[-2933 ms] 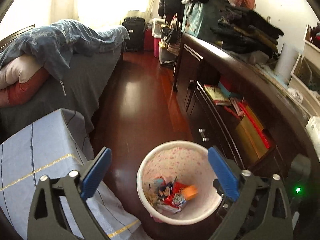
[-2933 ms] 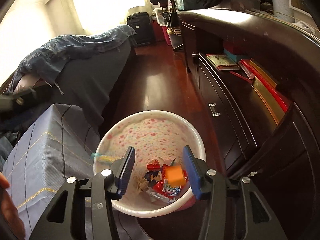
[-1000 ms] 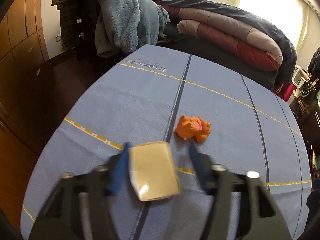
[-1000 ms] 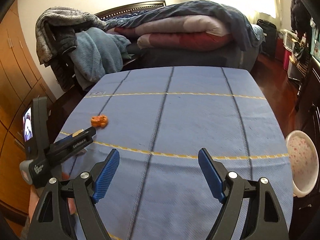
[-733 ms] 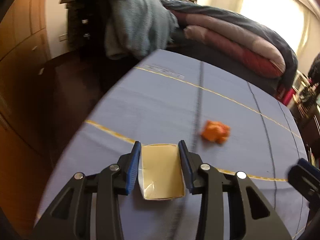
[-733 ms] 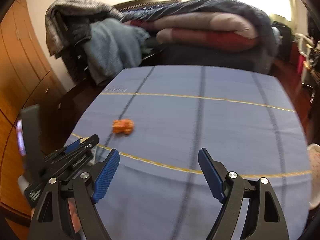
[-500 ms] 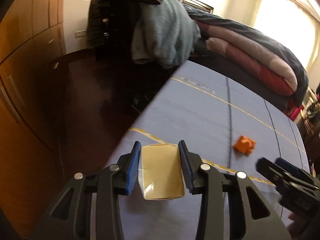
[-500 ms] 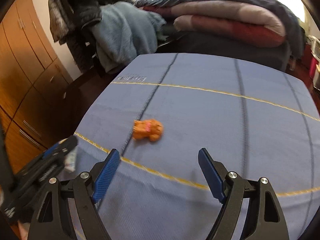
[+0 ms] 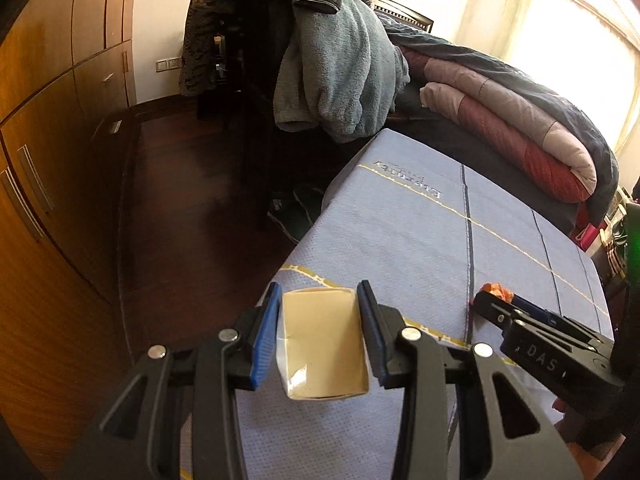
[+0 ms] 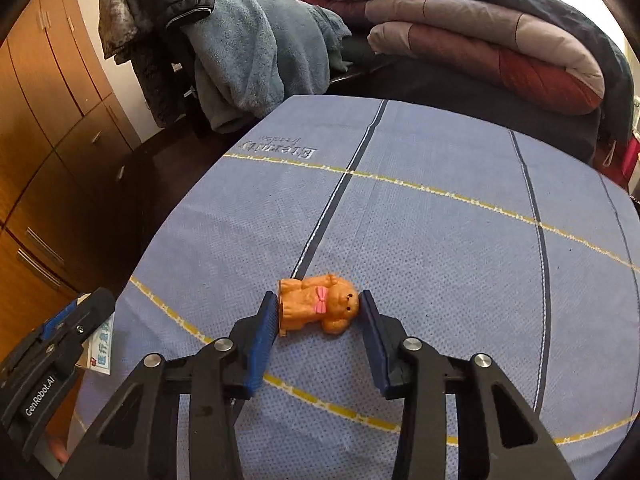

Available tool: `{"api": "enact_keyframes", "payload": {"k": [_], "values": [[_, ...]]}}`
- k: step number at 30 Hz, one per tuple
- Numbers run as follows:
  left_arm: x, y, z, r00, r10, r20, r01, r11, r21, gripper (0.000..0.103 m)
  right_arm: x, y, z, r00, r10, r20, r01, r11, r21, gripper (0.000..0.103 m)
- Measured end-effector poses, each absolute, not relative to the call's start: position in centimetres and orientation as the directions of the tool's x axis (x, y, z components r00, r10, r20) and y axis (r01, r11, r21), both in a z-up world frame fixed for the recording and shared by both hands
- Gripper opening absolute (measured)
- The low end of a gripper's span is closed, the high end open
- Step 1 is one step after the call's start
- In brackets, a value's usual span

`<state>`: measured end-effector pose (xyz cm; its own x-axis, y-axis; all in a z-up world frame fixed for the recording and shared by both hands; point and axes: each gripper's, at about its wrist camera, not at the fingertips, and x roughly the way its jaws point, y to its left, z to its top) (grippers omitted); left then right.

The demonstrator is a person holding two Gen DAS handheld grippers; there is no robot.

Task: Collect trash
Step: 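Carry the tan card and teddy-bear figure toward the wastebasket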

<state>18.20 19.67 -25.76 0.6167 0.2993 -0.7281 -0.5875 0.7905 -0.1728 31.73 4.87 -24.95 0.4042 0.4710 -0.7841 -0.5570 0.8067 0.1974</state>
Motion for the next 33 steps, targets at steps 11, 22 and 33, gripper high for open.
{"api": "enact_keyframes", "payload": {"k": [11,22,33], "values": [[19.6,16.1,-24.5,0.647,0.264,-0.716,-0.523,0.836,-0.164,0.039,31.1,-1.8,-23.7,0.469,0.441,-0.765,-0.48,0.854,0.199,0.042],[21.5,8.8,-23.2,0.684,0.193,-0.704,-0.392,0.91,-0.132,0.039,29.9,-10.8,-23.6,0.514,0.397,-0.76,-0.35,0.906,0.237,0.042],[23.3,1.0,-20.7,0.73,0.115,-0.673,-0.236,0.968,-0.09,0.04,28.3,-18.6,-22.6,0.584,0.361,-0.727,-0.246,0.932,0.265,0.042]]}}
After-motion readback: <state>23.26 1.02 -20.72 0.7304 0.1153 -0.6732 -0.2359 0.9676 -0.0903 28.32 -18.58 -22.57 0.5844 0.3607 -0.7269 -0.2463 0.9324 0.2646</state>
